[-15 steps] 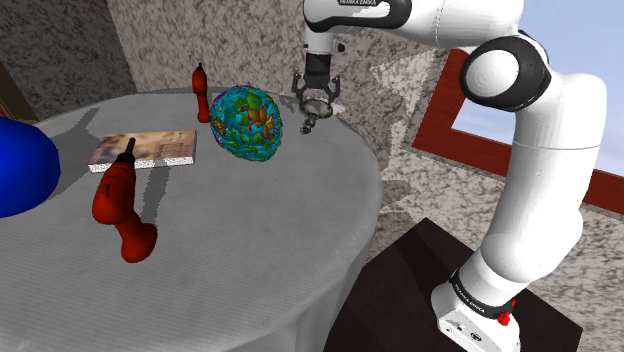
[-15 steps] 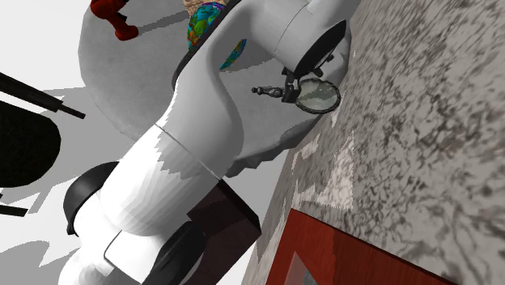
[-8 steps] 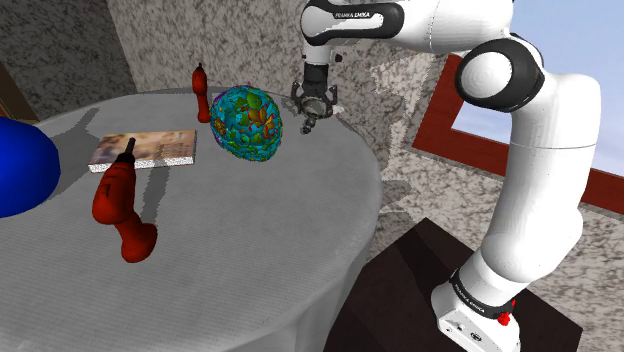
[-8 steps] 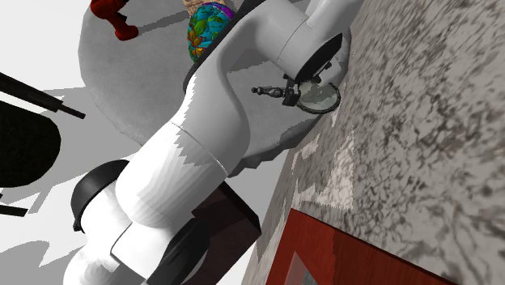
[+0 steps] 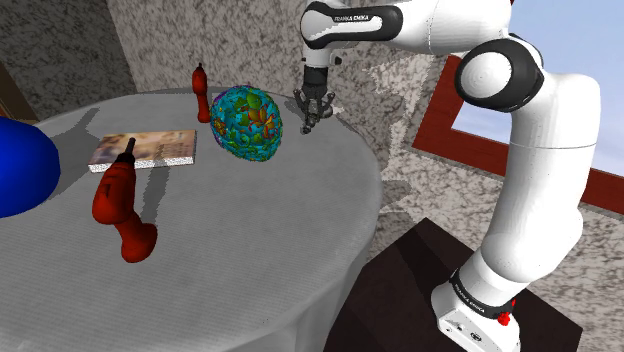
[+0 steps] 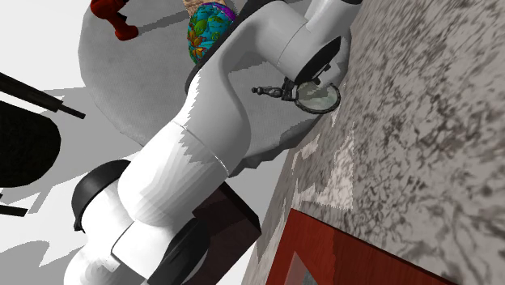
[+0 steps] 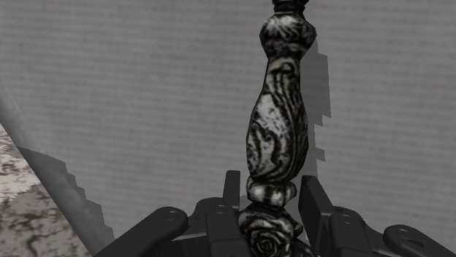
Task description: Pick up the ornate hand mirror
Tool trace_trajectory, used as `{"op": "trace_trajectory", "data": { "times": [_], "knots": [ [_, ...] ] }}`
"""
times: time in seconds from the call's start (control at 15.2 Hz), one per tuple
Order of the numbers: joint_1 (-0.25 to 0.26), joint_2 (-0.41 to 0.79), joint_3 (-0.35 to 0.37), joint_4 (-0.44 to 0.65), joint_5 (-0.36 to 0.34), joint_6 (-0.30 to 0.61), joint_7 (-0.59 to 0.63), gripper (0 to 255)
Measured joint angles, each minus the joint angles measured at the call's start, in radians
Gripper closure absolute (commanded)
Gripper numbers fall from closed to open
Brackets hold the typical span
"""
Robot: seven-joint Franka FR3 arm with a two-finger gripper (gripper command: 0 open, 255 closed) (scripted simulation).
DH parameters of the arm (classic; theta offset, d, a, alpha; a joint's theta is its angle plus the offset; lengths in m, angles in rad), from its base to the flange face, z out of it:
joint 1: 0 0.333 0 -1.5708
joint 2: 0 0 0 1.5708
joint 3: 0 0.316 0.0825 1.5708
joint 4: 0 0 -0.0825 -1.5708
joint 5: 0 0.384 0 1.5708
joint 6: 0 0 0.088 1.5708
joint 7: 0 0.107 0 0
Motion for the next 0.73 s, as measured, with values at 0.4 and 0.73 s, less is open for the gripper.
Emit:
{"op": "trace_trajectory", "data": {
  "times": [0.4, 0.73],
  "knots": [
    [0.001, 0.002, 0.0, 0.021, 0.0, -0.019, 0.001, 255],
    [0.006, 0.014, 0.001, 0.1, -0.002, -0.086, 0.007, 255]
  ]
}}
